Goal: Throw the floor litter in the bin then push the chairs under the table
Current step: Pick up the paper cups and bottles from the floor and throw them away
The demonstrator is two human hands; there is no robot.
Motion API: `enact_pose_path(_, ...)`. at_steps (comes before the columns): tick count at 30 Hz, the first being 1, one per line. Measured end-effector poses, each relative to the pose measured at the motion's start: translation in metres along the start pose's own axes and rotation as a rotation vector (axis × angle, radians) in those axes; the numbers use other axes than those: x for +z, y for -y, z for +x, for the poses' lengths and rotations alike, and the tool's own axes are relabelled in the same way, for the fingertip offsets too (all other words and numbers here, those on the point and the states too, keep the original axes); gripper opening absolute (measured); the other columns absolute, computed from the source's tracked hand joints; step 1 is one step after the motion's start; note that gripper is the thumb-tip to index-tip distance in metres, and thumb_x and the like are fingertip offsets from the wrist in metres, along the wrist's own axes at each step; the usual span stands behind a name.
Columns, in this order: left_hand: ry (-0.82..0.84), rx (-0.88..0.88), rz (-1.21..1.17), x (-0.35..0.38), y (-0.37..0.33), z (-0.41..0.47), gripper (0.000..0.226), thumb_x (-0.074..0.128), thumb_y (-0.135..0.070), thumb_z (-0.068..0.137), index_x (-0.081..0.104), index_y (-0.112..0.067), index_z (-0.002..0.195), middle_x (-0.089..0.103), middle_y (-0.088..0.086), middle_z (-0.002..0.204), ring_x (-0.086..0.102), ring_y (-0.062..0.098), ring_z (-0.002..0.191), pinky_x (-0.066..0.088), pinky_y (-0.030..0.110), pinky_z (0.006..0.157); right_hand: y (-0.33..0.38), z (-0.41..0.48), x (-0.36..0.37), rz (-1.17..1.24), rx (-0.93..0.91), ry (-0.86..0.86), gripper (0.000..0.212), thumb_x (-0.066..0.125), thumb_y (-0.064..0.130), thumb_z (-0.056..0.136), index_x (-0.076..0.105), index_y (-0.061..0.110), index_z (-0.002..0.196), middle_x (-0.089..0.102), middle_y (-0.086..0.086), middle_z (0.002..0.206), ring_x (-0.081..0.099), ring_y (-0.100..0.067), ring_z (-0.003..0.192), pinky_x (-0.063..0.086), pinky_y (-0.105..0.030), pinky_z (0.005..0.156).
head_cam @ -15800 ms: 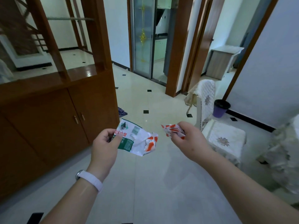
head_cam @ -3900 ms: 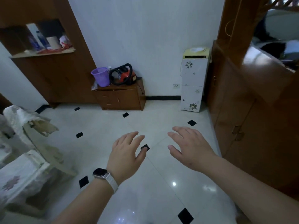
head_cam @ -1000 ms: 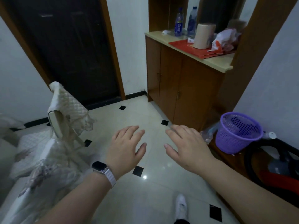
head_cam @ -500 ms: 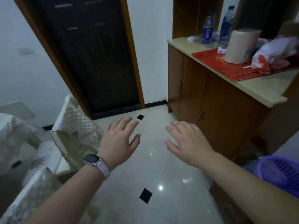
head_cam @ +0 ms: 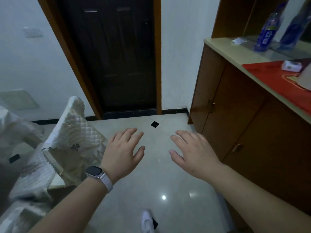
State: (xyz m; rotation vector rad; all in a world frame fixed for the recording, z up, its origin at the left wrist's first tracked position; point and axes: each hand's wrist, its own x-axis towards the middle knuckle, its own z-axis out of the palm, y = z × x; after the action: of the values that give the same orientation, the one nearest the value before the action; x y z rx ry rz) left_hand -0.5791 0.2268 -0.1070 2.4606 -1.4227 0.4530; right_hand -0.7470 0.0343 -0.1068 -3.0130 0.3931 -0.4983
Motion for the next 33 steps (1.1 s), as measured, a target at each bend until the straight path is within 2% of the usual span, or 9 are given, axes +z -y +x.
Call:
enact_pose_path(9, 0.016, -0.032, -0.061, 0.042, 0.112, 0.138, 0.049, 0.044, -0.047, 0.091, 0.061, -0.019, 0.127, 0.061, 0.004, 0.128, 0.058, 0.026, 0.114, 0.048, 0.042, 0.095, -0.008, 0.189, 0.017, -0.04, -0.004, -0.018, 0.05, 0.036, 0.05, 0.093, 0.062, 0.018, 0.122, 0.062, -0.005, 0.126, 0.058, -0.026, 0.116, 0.047, -0.044, 0.097)
enact_pose_path(12, 0.018, -0.038, -0.051, 0.049, 0.135, 0.175, 0.05, 0.043, -0.047, 0.091, 0.061, -0.02, 0.128, 0.06, 0.003, 0.13, 0.055, 0.024, 0.119, 0.044, 0.04, 0.1, -0.015, 0.229, 0.03, -0.033, -0.013, -0.019, 0.049, 0.038, 0.049, 0.093, 0.062, 0.017, 0.122, 0.062, -0.005, 0.126, 0.057, -0.025, 0.116, 0.046, -0.042, 0.095)
enact_pose_path(15, 0.013, -0.016, -0.056, 0.062, 0.152, 0.203, 0.049, 0.044, -0.047, 0.091, 0.061, -0.019, 0.128, 0.061, 0.004, 0.129, 0.056, 0.025, 0.118, 0.046, 0.041, 0.098, -0.028, 0.264, 0.05, -0.03, -0.008, 0.017, 0.048, 0.04, 0.049, 0.092, 0.061, 0.018, 0.123, 0.061, -0.004, 0.125, 0.057, -0.024, 0.114, 0.046, -0.041, 0.095)
enact_pose_path(24, 0.076, -0.098, 0.011, 0.126, 0.205, 0.303, 0.048, 0.04, -0.047, 0.094, 0.062, -0.02, 0.127, 0.062, 0.003, 0.129, 0.058, 0.024, 0.118, 0.046, 0.04, 0.098, -0.089, 0.4, 0.12, 0.04, -0.082, 0.065, 0.049, 0.037, 0.05, 0.091, 0.065, 0.021, 0.119, 0.063, -0.002, 0.125, 0.059, -0.024, 0.114, 0.049, -0.041, 0.093)
enact_pose_path(33, 0.138, -0.293, 0.159, 0.161, 0.244, 0.445, 0.051, 0.032, -0.052, 0.096, 0.058, -0.028, 0.132, 0.059, -0.004, 0.135, 0.053, 0.019, 0.126, 0.041, 0.038, 0.104, -0.181, 0.568, 0.155, 0.135, -0.247, 0.142, 0.053, 0.032, 0.053, 0.095, 0.057, 0.024, 0.131, 0.056, 0.001, 0.135, 0.052, -0.022, 0.124, 0.044, -0.042, 0.101)
